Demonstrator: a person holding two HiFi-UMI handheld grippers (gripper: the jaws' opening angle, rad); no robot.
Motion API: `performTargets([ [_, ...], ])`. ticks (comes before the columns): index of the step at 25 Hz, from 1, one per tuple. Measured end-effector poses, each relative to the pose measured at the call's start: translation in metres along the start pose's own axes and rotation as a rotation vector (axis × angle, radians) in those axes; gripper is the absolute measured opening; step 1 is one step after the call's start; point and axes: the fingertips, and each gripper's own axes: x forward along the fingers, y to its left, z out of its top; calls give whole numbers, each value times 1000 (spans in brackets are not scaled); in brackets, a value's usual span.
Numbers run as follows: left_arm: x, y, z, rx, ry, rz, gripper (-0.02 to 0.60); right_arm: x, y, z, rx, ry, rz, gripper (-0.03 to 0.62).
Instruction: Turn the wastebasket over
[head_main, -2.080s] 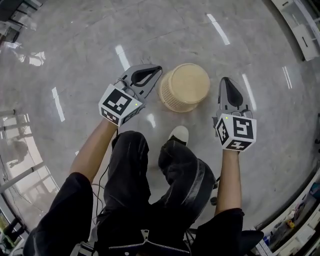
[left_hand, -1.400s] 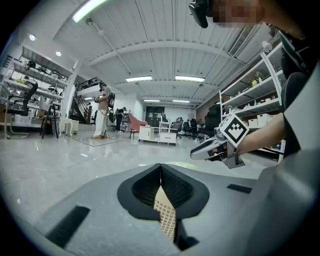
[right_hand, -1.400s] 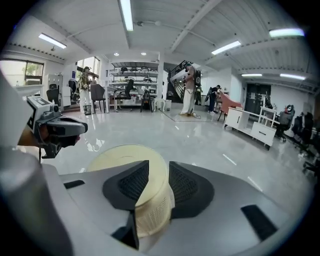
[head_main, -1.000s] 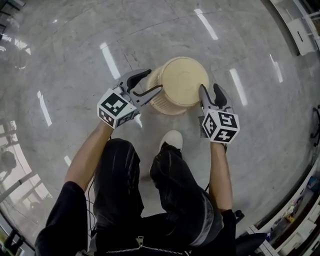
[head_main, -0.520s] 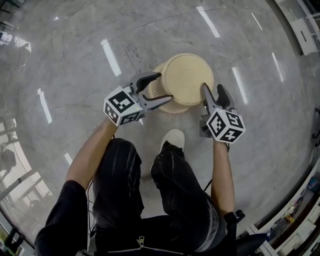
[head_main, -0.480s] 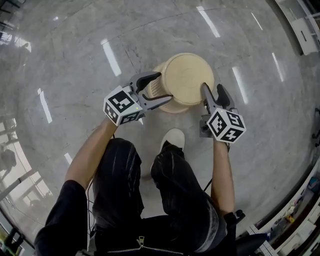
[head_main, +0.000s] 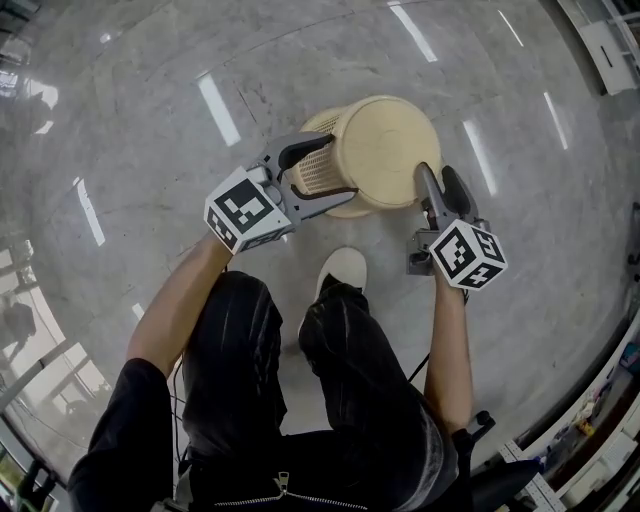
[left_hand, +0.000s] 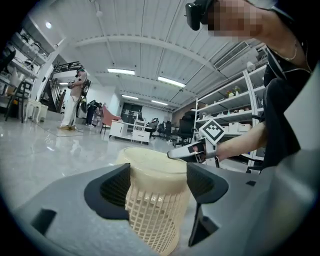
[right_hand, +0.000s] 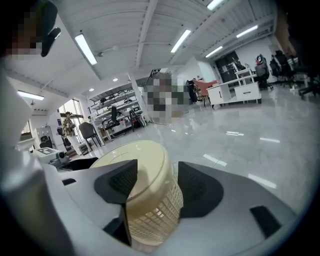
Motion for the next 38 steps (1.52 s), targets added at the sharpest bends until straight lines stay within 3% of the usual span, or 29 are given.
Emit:
performTargets([
  [4,7,-8,7,34,-5,-35,339,-10,-10,-1,-6,-7,-19,258],
  [9,2,3,3,35,10,-9,339,-22,-25,2,11,-40,-51,258],
  [15,-21,54,-42,49,127,150,339,-35,-36,8,12,-77,-47,258],
  [20,-20,81,-104,-97,177,205,337,-45,-42,5,-13,-94,-31,258],
  [29,-6,89,-144,-288,109,176,336,-64,-57,6,-38,-126,-54,258],
  [32,-4,87,-150,-294,103,168,289,-68,-67,6,-64,-128,-73,258],
  [36,3,76,-145,-354,72,101,248,-77,-83,11,-71,-151,-118,258],
  [38,4,73,-142,-377,69,75,139,-81,-92,10,-71,-154,-154,255],
])
